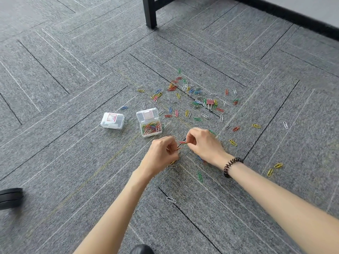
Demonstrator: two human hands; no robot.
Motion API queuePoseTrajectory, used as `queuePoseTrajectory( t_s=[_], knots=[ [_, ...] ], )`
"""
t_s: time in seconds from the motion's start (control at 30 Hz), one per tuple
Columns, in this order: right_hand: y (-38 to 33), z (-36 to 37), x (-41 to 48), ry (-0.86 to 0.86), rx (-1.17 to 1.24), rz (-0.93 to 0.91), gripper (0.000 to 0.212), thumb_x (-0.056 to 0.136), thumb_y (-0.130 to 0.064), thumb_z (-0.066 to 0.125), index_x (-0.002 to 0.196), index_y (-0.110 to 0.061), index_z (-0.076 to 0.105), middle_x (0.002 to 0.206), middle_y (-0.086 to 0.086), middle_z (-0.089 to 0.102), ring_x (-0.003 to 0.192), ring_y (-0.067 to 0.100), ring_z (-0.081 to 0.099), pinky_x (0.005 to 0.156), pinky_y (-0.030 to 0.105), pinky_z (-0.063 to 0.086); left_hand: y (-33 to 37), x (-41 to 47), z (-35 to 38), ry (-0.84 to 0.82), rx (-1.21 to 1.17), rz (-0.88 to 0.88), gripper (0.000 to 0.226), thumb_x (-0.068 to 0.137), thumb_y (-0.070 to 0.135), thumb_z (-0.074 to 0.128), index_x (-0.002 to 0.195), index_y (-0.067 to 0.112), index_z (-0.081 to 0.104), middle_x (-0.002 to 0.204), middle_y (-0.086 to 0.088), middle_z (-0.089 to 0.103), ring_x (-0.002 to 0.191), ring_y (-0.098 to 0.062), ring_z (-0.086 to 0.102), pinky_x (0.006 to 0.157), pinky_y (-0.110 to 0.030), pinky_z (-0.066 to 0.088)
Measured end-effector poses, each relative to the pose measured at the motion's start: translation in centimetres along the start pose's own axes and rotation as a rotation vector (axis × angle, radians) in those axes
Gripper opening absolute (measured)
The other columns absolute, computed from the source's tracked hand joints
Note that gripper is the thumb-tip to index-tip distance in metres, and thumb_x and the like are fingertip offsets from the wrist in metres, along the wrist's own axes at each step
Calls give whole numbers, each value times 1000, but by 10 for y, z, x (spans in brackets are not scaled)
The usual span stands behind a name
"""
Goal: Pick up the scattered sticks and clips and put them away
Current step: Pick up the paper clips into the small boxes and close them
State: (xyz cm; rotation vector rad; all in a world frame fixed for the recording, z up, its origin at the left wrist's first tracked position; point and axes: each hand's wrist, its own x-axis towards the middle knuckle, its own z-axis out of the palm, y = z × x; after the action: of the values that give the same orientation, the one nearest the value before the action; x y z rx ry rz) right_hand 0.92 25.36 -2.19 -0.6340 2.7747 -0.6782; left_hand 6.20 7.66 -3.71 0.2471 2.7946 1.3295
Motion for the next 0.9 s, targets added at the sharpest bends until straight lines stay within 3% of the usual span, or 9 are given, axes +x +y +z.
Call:
queuePoseTrajectory(
  t_s=[0.23, 0.37, 0.63, 0.8, 0.9],
  knots=[
    [-7, 1, 8, -29, 19, -21, 5, 87, -12, 62, 87, -16, 58, 88, -3, 59, 77, 10, 56, 68, 19, 45, -7, 2, -36, 82, 38, -64, 17, 73, -3, 68, 76, 11, 60, 77, 0, 64, 69, -15, 64, 65, -32, 56],
    [-16, 3, 17, -37, 11, -45, 3, 89, -13, 60, 89, -15, 58, 89, -3, 57, 77, 10, 56, 66, 16, 43, -19, 3, -46, 119, 123, -92, 14, 77, 0, 68, 80, 11, 59, 82, 2, 63, 72, -14, 63, 69, -36, 57],
    [-25, 4, 40, -2, 15, -86, 3, 90, -13, 58, 92, -12, 57, 93, 0, 57, 81, 12, 55, 69, 20, 48, -36, 24, -55, 348, 270, -104, 8, 84, 12, 67, 88, 13, 60, 91, 2, 63, 75, -14, 62, 68, -36, 57],
    [-34, 6, 56, 51, 7, -131, 5, 90, -12, 59, 94, -11, 58, 93, 0, 58, 80, 12, 56, 69, 19, 48, -42, 21, -55, 336, 487, -71, 4, 85, 20, 70, 88, 18, 72, 93, 5, 70, 84, -13, 62, 62, -23, 49],
    [-44, 11, 69, 70, -22, -199, 5, 89, -9, 60, 93, -9, 58, 92, 3, 60, 78, 13, 57, 70, 23, 51, -45, 10, -58, 351, 491, -98, 9, 84, 19, 71, 93, 17, 72, 99, 5, 66, 89, -10, 60, 64, -22, 50]
  ],
)
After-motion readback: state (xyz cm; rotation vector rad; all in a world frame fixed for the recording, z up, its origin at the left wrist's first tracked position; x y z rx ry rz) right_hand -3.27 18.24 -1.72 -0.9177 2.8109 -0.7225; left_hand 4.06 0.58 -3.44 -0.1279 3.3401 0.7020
